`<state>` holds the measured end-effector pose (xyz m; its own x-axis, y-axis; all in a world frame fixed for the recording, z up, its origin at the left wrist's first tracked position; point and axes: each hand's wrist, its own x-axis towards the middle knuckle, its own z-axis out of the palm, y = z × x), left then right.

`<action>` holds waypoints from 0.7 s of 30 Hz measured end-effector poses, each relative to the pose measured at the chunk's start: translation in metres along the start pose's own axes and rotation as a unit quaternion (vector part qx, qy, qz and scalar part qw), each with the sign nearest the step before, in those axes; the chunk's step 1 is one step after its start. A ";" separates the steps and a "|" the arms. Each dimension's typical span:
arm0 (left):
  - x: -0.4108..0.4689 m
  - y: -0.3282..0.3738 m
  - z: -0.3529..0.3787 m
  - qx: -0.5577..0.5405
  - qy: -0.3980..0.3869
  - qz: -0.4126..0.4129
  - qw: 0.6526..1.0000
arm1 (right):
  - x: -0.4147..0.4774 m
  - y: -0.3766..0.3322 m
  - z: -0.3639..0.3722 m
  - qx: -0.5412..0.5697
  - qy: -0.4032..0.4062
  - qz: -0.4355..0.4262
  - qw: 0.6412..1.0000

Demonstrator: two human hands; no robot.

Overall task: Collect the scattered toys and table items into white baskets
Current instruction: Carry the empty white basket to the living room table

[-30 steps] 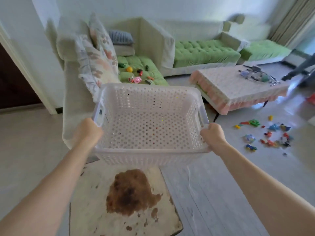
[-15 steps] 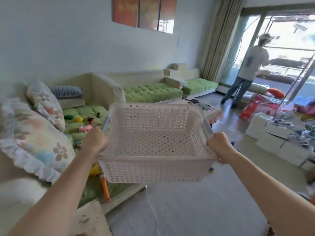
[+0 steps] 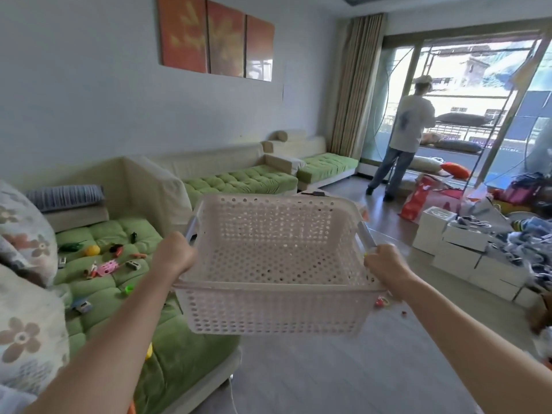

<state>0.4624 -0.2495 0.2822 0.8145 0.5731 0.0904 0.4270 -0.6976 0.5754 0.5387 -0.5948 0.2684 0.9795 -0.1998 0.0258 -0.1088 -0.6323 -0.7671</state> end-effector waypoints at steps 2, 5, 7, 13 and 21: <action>0.029 0.015 0.019 -0.010 -0.006 0.011 1.000 | 0.034 0.000 0.005 -0.001 -0.001 0.002 1.000; 0.082 0.038 0.048 -0.017 -0.012 0.028 0.999 | 0.098 -0.007 0.021 -0.001 -0.006 -0.001 1.000; 0.120 0.055 0.063 -0.022 -0.017 0.019 0.999 | 0.141 -0.015 0.031 0.006 -0.007 0.001 1.000; 0.222 0.111 0.099 -0.017 -0.003 0.030 0.999 | 0.251 -0.030 0.052 0.030 0.004 0.014 0.999; 0.322 0.162 0.156 -0.006 -0.003 0.016 1.000 | 0.374 -0.032 0.076 0.025 -0.005 0.009 1.000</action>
<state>0.8548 -0.2452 0.2779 0.8305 0.5472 0.1041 0.3955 -0.7110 0.5814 0.9214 -0.5929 0.2536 0.9792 -0.2030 0.0062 -0.1173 -0.5902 -0.7987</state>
